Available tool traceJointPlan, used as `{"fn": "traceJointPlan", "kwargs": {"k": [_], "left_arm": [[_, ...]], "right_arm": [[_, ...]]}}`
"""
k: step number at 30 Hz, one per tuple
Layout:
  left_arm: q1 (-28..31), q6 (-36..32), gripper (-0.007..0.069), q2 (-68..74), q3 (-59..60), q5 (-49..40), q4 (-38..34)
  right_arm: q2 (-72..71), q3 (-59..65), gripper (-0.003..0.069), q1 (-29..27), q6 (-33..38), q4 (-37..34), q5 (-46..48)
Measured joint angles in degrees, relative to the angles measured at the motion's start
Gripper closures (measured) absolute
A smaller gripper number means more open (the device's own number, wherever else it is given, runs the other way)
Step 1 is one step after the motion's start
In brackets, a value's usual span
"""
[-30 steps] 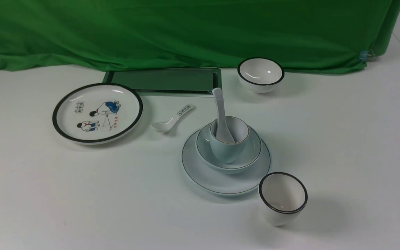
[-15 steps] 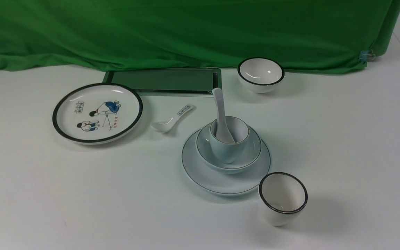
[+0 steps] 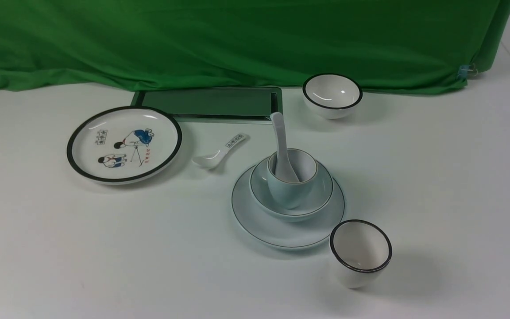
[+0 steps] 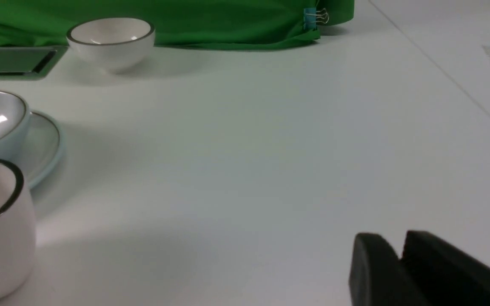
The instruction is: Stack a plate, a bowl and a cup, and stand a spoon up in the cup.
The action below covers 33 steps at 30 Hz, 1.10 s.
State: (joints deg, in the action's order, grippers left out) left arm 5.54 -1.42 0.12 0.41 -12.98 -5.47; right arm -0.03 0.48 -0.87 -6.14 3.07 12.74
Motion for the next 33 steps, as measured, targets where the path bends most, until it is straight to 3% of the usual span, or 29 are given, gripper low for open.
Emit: {"fn": "traceJointPlan", "kwargs": {"k": [33], "left_arm": [[0.00,0.00,0.0653,0.00,0.00,0.00,1.31]], "right_arm": [[0.00,0.00,0.0450,0.00,0.00,0.00,0.00]]}}
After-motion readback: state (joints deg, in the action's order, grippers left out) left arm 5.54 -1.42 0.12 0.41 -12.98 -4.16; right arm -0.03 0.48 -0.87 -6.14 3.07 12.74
